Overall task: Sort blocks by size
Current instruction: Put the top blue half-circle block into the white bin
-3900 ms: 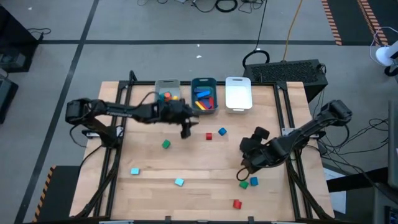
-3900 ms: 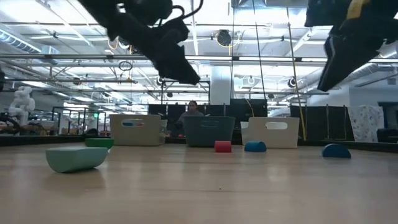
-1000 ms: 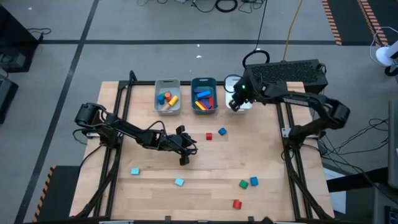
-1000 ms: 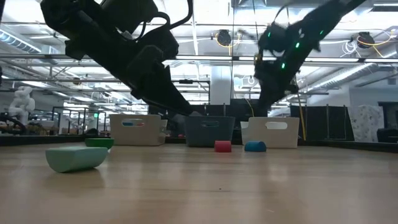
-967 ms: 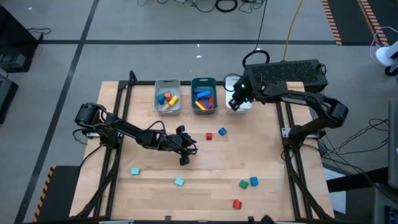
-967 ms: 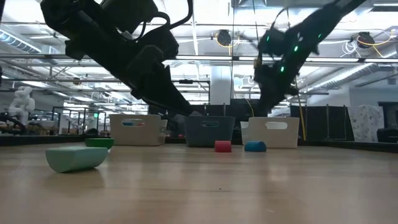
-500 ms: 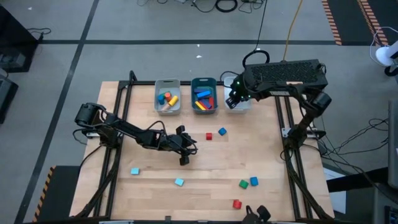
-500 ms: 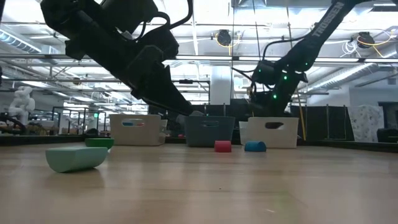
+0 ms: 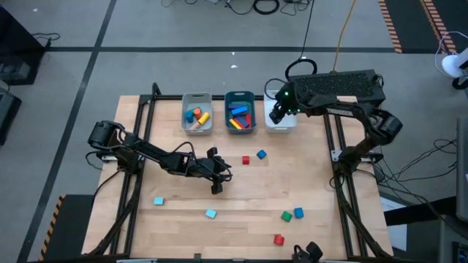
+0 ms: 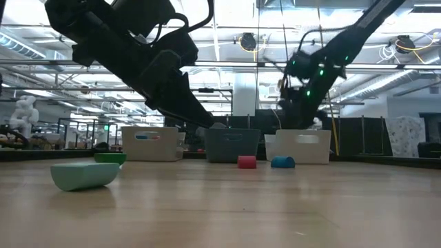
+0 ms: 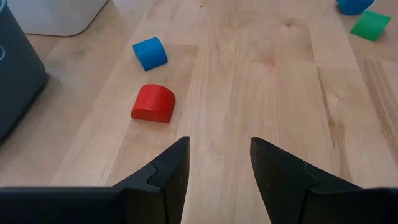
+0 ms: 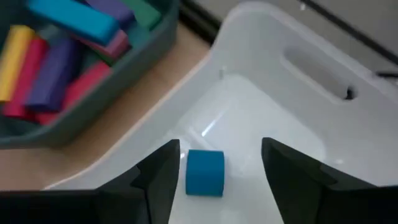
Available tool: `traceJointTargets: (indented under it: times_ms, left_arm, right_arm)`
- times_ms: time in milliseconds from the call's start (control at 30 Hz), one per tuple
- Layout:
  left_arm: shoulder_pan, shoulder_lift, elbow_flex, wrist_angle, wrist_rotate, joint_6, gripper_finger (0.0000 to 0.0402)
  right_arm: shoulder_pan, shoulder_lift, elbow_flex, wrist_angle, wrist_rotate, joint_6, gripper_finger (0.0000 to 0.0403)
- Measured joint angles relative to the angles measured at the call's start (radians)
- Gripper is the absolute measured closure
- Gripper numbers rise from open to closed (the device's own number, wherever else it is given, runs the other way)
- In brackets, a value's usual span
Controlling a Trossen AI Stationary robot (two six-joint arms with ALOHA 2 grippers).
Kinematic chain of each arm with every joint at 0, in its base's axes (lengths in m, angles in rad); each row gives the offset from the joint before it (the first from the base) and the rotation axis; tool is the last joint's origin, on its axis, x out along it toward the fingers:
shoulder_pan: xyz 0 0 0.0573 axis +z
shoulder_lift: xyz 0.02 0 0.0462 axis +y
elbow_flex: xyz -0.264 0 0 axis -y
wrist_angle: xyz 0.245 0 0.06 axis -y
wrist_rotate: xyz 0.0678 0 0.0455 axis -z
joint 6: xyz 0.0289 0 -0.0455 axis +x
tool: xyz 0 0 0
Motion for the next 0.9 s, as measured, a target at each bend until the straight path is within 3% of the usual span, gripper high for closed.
traceJointTargets:
  times_ms: [233, 400, 700, 900]
  left_arm:
    - [0.0, 0.0, 0.0, 0.0, 0.0, 0.0, 0.023]
    - [0.0, 0.0, 0.0, 0.0, 0.0, -0.001, 0.023]
    - [0.0, 0.0, 0.0, 0.005, -0.006, -0.001, 0.023]
    - [0.0, 0.0, 0.0, 0.008, -0.007, -0.025, 0.023]
  right_arm:
    - [0.075, -0.17, 0.0, -0.071, -0.082, -0.1, 0.0191]
    - [0.196, -0.206, 0.001, -0.155, -0.149, -0.193, 0.0192]
    - [0.444, -0.057, 0.002, -0.157, -0.133, -0.359, 0.0192]
    - [0.507, 0.03, 0.002, -0.149, -0.072, -0.433, 0.0193]
